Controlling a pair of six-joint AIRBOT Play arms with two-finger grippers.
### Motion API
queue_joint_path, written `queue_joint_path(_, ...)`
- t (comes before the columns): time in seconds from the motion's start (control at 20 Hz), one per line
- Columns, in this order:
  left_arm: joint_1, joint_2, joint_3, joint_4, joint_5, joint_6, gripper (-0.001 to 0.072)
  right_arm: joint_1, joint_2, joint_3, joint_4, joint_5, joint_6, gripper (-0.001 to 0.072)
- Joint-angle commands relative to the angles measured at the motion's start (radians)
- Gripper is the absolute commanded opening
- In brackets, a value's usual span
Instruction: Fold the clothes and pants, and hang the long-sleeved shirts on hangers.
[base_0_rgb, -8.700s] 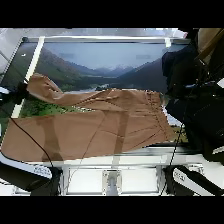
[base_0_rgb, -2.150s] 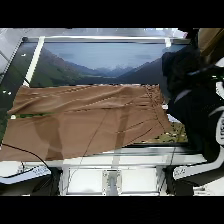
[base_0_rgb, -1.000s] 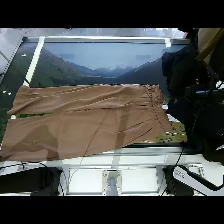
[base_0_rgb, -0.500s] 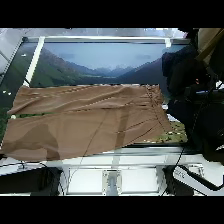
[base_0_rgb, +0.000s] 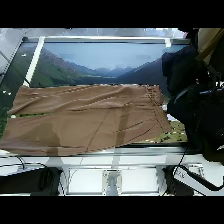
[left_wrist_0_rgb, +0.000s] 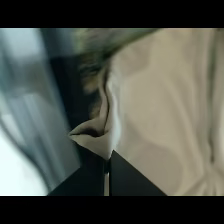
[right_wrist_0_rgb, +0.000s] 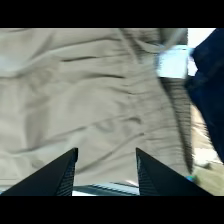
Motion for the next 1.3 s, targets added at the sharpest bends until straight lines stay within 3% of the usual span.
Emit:
queue_joint_path(0.0, -0.070, 0.033, 0.006, -0.052, -0.008, 0.048, 0.0008, -0.047, 0.006, -0.089, -0.056, 0.000, -0.001, 0.0409)
queue_joint_path(0.15, -0.146, 0.045, 0.006, -0.052, -0.004, 0.060, 0.0008, -0.155, 0.005, -0.326, 0.072, -0.063, -0.019, 0.0411)
queue_joint_path(0.2, -0.163, 0.045, 0.006, -0.052, -0.004, 0.060, 0.0008, -0.177, 0.005, -0.401, 0.116, -0.108, -0.028, 0.0428)
queue_joint_path(0.25, -0.177, 0.045, 0.006, -0.053, -0.004, 0.059, 0.0007, -0.186, 0.004, -0.471, 0.138, -0.164, -0.027, 0.0507)
queue_joint_path(0.4, -0.200, 0.058, 0.006, -0.052, -0.003, 0.056, 0.0007, -0.173, 0.000, -0.607, 0.129, -0.257, -0.054, 0.0531)
queue_joint_path(0.95, -0.201, 0.090, 0.006, -0.052, 0.000, 0.057, 0.0007, -0.172, -0.012, -0.670, 0.180, -0.409, -0.061, 0.0520)
queue_joint_path(1.05, -0.201, 0.090, 0.006, -0.052, 0.000, 0.057, 0.0007, -0.172, -0.012, -0.670, 0.189, -0.433, -0.061, 0.0422)
queue_joint_path(1.1, -0.201, 0.090, 0.006, -0.052, 0.000, 0.057, 0.0007, -0.172, -0.012, -0.670, 0.191, -0.438, -0.061, 0.0340)
queue_joint_path(1.15, -0.201, 0.090, 0.006, -0.052, 0.003, 0.057, 0.0007, -0.172, -0.012, -0.670, 0.191, -0.444, -0.061, 0.0219)
queue_joint_path(1.2, -0.201, 0.090, 0.006, -0.052, 0.003, 0.057, 0.0007, -0.172, -0.012, -0.669, 0.191, -0.446, -0.062, 0.0052)
queue_joint_path(1.25, -0.201, 0.090, 0.009, -0.052, 0.003, 0.060, 0.0007, -0.173, -0.011, -0.668, 0.192, -0.433, -0.062, 0.0021)
